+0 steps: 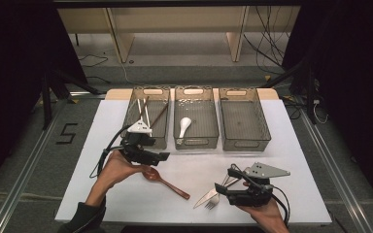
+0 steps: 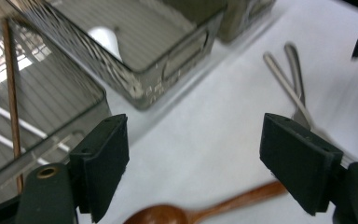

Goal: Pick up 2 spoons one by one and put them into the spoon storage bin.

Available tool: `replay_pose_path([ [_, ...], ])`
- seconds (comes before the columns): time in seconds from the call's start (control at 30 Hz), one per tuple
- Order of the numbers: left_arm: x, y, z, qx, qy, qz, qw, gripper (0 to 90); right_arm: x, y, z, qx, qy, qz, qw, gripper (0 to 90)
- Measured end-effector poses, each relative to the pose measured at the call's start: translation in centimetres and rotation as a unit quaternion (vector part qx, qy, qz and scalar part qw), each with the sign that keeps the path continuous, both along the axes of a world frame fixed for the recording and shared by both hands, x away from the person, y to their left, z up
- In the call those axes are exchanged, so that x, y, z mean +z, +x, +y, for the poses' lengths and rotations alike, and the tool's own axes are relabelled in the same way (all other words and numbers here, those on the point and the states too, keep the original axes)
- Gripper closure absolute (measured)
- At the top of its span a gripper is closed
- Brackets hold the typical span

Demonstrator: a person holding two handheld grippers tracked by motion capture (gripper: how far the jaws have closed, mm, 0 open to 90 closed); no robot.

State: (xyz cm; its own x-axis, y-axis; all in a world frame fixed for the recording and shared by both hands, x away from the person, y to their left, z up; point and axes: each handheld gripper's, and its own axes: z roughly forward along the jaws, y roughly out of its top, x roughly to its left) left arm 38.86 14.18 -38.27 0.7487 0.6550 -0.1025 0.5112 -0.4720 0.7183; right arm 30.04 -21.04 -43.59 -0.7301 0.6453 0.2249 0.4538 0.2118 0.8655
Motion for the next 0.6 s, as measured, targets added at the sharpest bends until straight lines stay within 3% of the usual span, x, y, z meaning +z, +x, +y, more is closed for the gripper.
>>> replay_pose_path([
  [0.07,-0.4,-0.1,-0.1,-0.007,0.025,0.0,0.9997,23.1,0.0,0.0,0.0,0.0,0.0,0.0,1.0,27.0],
  [0.17,-0.9,-0.4,-0.3,-0.022,0.041,0.005,0.9989,22.9,0.0,0.0,-0.1,-0.002,0.001,0.002,1.0,27.0],
  [0.3,-1.5,-0.8,-0.8,-0.05,0.071,0.014,0.9961,22.9,-0.1,0.0,-0.2,-0.002,0.001,0.002,1.0,27.1],
  [0.5,-2.6,-1.2,-1.4,-0.092,0.118,0.025,0.9885,22.9,-0.1,0.0,-0.3,-0.003,0.003,0.002,1.0,27.0],
  [0.6,-2.9,-1.3,-1.8,-0.112,0.141,0.028,0.9833,22.9,-0.2,0.1,-0.3,-0.004,0.002,0.003,1.0,27.0],
])
